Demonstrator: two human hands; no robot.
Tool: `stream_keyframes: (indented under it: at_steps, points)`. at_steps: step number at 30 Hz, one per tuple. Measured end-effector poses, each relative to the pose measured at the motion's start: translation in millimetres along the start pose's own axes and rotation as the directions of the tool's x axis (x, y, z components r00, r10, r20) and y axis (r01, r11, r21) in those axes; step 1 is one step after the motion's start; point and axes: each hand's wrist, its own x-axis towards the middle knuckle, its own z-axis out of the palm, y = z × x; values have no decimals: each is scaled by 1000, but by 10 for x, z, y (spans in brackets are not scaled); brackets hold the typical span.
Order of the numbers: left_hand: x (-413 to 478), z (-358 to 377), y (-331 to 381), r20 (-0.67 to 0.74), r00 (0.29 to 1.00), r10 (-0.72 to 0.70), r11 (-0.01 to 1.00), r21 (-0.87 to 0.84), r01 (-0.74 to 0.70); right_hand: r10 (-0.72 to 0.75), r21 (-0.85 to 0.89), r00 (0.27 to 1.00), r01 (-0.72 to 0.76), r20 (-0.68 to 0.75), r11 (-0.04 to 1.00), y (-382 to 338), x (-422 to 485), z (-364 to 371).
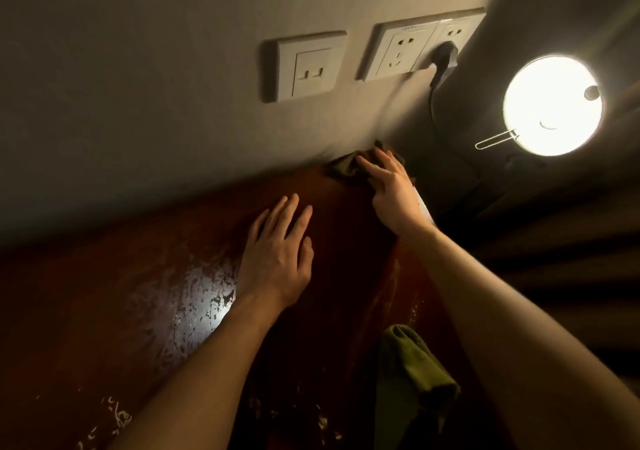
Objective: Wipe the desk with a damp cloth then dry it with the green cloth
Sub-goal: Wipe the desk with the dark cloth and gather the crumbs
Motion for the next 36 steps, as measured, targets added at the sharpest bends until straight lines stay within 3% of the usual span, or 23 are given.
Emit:
stream_keyframes:
  at_steps: [4,8,13,18,24,27,31,34,36]
  points:
    - [-7,8,0,0,1000,-3,1000,5,3,84,42,992,-80,-93,996,-39,-595,119]
    - [7,18,-1,-3,1000,0,1000,15,0,45,3,998,-44,-42,999,-70,-1272,114]
    - [10,29,7,-53,999,11,1000,22,-10,-15,37,1000,15,18,999,111,-968,-20]
    - [20,71,-8,-78,996,31,999,29,-29,91,101,994,-84,-68,991,157,-555,-53]
    - [22,25,-33,-100,991,91,994,-46,-96,125,142,991,-116,-54,983,50,-1067,33]
    - [-139,-117,53,-93,929,358,919,-140,-368,87,149,996,-90,26,985,100,-1415,-14]
    - [-520,-140,513,91,765,638,758,-248,-603,62,187,996,-71,58,980,185,-1338,-143]
    - [-703,12,896,266,632,728,677,-128,-725,97,228,992,-114,85,967,201,-1266,-200]
    - [-737,106,1080,371,609,701,667,-39,-744,101,259,989,-127,112,957,201,-1247,-226]
